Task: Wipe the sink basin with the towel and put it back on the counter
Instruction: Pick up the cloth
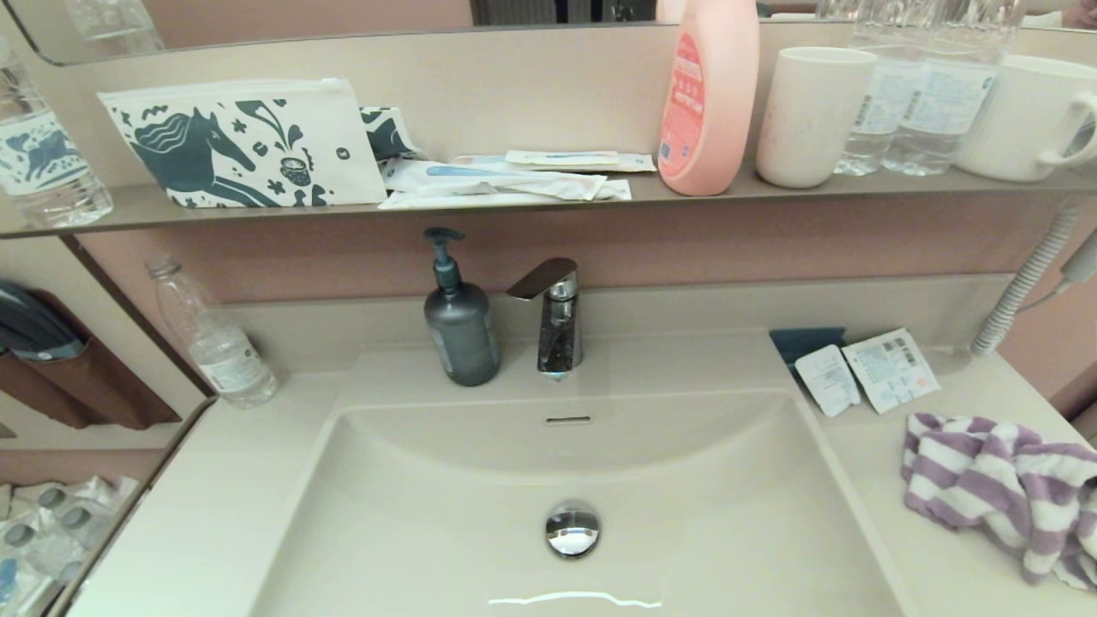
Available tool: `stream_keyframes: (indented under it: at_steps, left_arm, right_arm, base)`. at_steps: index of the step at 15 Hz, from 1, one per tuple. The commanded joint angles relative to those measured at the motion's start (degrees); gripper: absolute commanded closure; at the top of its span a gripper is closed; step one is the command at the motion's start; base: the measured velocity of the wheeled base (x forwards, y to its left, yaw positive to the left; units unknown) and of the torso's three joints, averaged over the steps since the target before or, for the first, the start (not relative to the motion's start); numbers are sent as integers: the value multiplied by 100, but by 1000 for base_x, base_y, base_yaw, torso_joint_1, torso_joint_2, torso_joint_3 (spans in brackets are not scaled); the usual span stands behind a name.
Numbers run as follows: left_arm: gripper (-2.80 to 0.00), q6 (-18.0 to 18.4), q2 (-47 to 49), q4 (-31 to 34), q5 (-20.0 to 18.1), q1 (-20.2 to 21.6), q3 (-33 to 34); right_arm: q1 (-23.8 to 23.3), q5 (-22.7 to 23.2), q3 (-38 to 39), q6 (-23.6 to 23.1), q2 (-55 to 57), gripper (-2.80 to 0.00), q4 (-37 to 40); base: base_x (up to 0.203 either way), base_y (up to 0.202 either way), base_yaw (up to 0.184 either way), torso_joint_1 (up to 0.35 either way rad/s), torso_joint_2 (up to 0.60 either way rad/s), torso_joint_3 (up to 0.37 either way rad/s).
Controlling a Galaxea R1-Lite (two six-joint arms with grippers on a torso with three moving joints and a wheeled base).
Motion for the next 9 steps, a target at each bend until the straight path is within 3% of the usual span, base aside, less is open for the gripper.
stream_keyframes:
  at_steps: [1, 2, 3, 6, 9]
  left_arm:
    - [0, -2, 11, 0, 1, 0, 0]
    - [0, -2, 11, 0, 1, 0, 0]
    - [0, -2, 11, 0, 1, 0, 0]
    - [0, -2, 11, 0, 1, 0, 0]
    - [0, -2, 11, 0, 1, 0, 0]
  right_arm:
    - [-42, -195, -132, -5, 1323, 0, -61]
    - [-78, -289, -168, -50, 1706, 0, -193]
    - [-213, -353, -187, -203, 2066, -280, -307]
    - [-676, -275, -320, -744, 2770, -280, -333]
    - [-867, -58, -554, -1244, 3079, -280, 159]
  base:
    - [0, 0, 0, 0, 0, 0]
    - [0, 0, 0, 0, 0, 0]
    - [0, 0, 0, 0, 0, 0]
    - [0, 0, 0, 0, 0, 0]
    - [0, 0, 0, 0, 0, 0]
